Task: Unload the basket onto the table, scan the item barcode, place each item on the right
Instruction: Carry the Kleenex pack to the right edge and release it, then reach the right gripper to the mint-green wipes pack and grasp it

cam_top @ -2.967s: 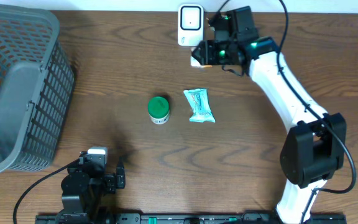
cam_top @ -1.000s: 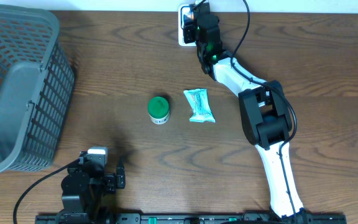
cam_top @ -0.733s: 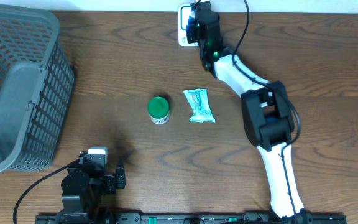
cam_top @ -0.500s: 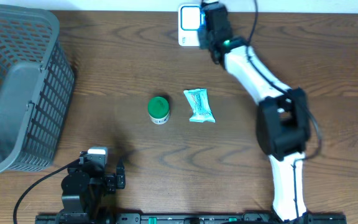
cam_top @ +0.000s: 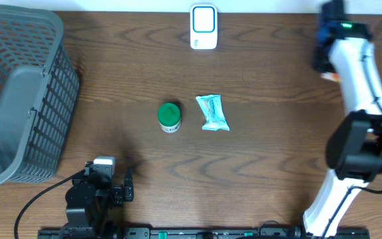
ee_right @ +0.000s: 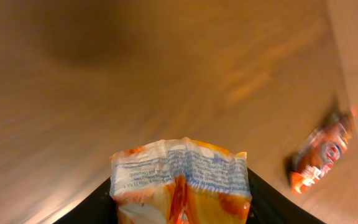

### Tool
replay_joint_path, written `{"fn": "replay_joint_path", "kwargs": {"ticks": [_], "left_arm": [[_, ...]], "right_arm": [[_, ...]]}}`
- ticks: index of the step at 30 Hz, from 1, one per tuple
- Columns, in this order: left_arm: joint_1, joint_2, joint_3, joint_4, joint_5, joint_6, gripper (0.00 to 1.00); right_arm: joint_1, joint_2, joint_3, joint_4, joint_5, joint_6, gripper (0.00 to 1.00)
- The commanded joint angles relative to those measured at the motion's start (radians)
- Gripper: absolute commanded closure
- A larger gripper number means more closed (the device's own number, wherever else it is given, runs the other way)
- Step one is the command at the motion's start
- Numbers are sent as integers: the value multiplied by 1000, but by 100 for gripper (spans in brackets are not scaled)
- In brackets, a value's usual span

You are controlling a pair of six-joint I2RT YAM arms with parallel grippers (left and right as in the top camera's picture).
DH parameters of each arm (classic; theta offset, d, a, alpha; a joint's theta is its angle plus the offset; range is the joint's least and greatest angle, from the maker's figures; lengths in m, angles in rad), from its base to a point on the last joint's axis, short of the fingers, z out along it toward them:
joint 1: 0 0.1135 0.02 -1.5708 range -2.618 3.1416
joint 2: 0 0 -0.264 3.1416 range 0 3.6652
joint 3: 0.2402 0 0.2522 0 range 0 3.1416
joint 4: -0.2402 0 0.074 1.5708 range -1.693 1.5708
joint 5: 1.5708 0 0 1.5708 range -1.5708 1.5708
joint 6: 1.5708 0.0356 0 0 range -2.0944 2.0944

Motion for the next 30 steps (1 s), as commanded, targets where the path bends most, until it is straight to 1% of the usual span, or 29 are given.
{"fn": "replay_joint_path", "kwargs": {"ticks": [1,2,5,8,10,13,14,15,21,24,25,30], "left_arm": [[3,-2,2,-1,5,6,2],[3,-2,2,0,5,6,2],[3,-2,2,0,5,6,2],[3,-2,2,0,5,6,2],[3,-2,2,0,5,6,2],[3,-2,2,0,5,6,2],[3,-2,2,-1,5,6,2],[3,-2,2,0,5,6,2],[3,-2,2,0,5,6,2],[3,-2,2,-1,5,6,2],[3,-2,2,0,6,6,2],[3,-2,2,-1,5,6,2]], "right_arm": [[-130,31,-33,37,34,32,46],[-166,33,-44,60,35,15,43],[-268,35,-68,121,34,-66,43],[-364,37,-70,149,19,-72,44],[-411,37,-70,155,-39,-72,42],[-459,37,-69,151,-144,-72,18],[-468,36,-68,151,-202,-72,1],[-467,34,-64,147,-238,-72,1],[-389,-1,-51,129,-417,-68,1],[-310,-23,-51,109,-562,-68,1],[-247,-27,-51,105,-655,-66,1],[-50,-26,-51,-14,-797,89,1]]}}
